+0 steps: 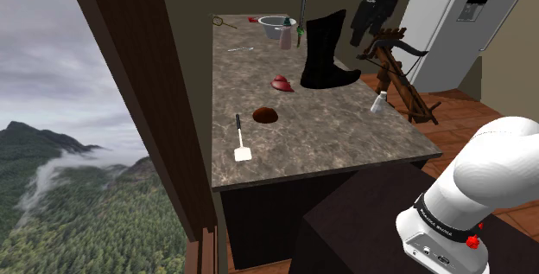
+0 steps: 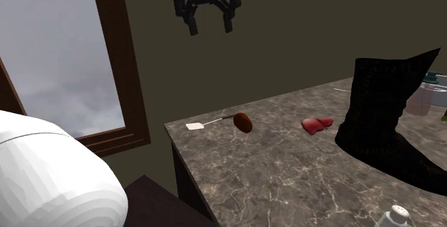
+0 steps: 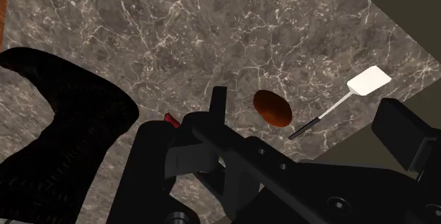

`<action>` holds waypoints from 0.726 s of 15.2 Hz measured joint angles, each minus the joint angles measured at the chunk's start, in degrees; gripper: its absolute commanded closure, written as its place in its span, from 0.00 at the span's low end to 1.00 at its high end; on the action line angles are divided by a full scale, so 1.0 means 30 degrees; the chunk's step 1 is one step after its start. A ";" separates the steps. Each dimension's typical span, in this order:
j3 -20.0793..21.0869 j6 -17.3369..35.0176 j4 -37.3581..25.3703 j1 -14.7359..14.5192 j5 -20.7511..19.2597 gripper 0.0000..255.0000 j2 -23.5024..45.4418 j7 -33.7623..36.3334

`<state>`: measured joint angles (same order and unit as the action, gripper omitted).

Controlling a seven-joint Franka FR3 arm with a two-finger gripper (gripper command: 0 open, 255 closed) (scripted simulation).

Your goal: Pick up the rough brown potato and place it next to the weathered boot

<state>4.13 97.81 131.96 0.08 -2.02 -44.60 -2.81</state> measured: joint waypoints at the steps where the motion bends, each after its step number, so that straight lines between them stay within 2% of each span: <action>1: 0.0000 0.0000 0.0000 0.0000 0.0000 0.00 0.0000 0.0000; 3: -0.0084 0.0740 0.0302 -0.0118 -0.0199 0.00 0.0459 -0.0511; 11: -0.0374 0.5785 0.1708 -0.0763 -0.1430 0.00 0.4118 -0.3386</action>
<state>3.01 115.17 137.09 -2.21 -6.31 -32.25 -12.96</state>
